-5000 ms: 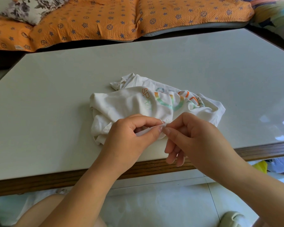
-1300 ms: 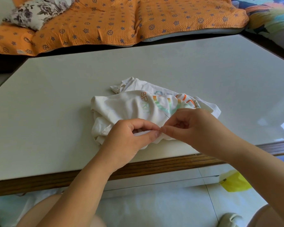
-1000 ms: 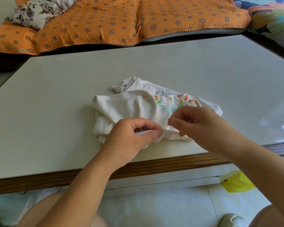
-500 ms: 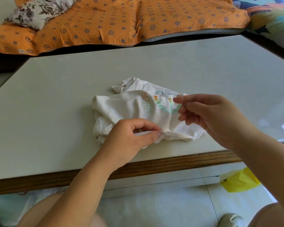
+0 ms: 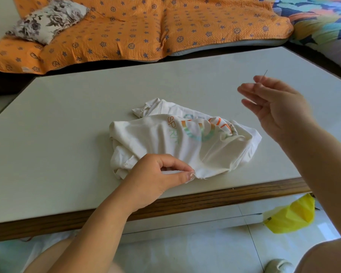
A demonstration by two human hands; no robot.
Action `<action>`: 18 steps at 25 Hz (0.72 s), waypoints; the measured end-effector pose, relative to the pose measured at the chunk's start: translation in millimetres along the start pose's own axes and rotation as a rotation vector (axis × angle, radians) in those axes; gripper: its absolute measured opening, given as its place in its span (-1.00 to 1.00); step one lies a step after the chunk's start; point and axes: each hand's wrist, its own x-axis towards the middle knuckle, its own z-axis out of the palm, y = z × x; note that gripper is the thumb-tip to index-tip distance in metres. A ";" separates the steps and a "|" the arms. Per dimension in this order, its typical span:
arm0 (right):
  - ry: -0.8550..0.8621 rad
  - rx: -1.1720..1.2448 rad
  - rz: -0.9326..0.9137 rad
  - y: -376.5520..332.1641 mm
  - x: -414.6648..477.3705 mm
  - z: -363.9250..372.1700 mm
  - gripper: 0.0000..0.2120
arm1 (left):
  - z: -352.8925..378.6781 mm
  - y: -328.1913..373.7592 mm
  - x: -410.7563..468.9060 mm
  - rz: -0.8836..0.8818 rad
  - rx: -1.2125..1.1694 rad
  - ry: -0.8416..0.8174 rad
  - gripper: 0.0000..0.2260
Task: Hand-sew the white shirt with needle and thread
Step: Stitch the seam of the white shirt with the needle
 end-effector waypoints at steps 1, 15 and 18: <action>0.023 -0.048 -0.038 -1.2 1.7 -2.5 -0.85 | -0.3 0.3 -0.2 -0.005 0.002 -0.009 -0.95; 0.200 -0.461 -0.467 -0.9 17.5 -28.9 -0.72 | -3.2 -1.3 -0.8 -0.066 0.100 -0.089 -0.96; 0.237 -0.524 -0.498 -1.4 18.2 -33.7 -0.71 | -3.9 -2.3 -2.0 -0.065 0.125 -0.097 -0.97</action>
